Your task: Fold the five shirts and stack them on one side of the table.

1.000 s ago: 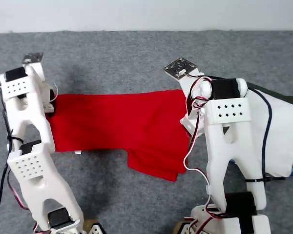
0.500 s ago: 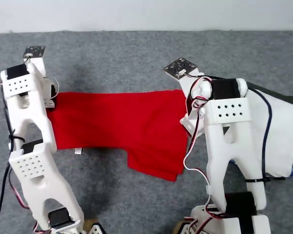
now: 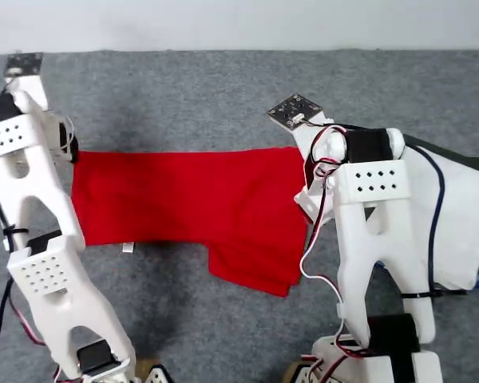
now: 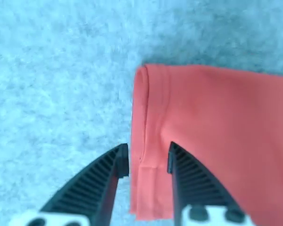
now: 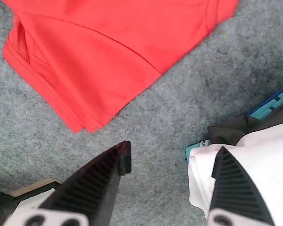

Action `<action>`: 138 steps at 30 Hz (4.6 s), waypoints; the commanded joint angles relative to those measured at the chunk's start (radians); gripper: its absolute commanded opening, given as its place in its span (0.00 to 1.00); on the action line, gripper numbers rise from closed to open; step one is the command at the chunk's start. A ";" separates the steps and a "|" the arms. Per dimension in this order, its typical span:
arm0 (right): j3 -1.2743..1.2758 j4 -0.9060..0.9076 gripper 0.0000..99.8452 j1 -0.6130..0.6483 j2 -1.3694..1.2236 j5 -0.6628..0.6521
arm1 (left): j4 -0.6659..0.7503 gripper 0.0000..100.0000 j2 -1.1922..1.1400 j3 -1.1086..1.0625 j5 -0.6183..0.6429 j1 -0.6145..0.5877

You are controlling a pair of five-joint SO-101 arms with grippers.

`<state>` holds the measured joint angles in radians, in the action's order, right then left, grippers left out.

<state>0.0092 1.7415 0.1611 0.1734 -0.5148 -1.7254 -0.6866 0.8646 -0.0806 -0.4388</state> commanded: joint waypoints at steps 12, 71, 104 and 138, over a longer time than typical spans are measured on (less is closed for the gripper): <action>-0.018 0.054 0.19 -0.183 0.162 0.005 | -0.032 0.02 0.110 -0.148 -0.029 0.370; 0.511 0.050 0.18 -0.711 0.794 0.003 | 0.060 0.21 0.245 -0.765 -0.176 1.140; 0.511 0.045 0.18 -0.711 0.791 0.003 | 0.227 0.02 0.338 -0.713 -0.218 1.025; 0.575 0.044 0.18 -0.710 0.794 0.005 | 0.318 0.21 -0.037 -0.216 -0.351 0.735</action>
<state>0.5923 1.7538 -0.5401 0.9544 -0.5148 -1.3341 -0.7204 0.5271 -0.4258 0.2977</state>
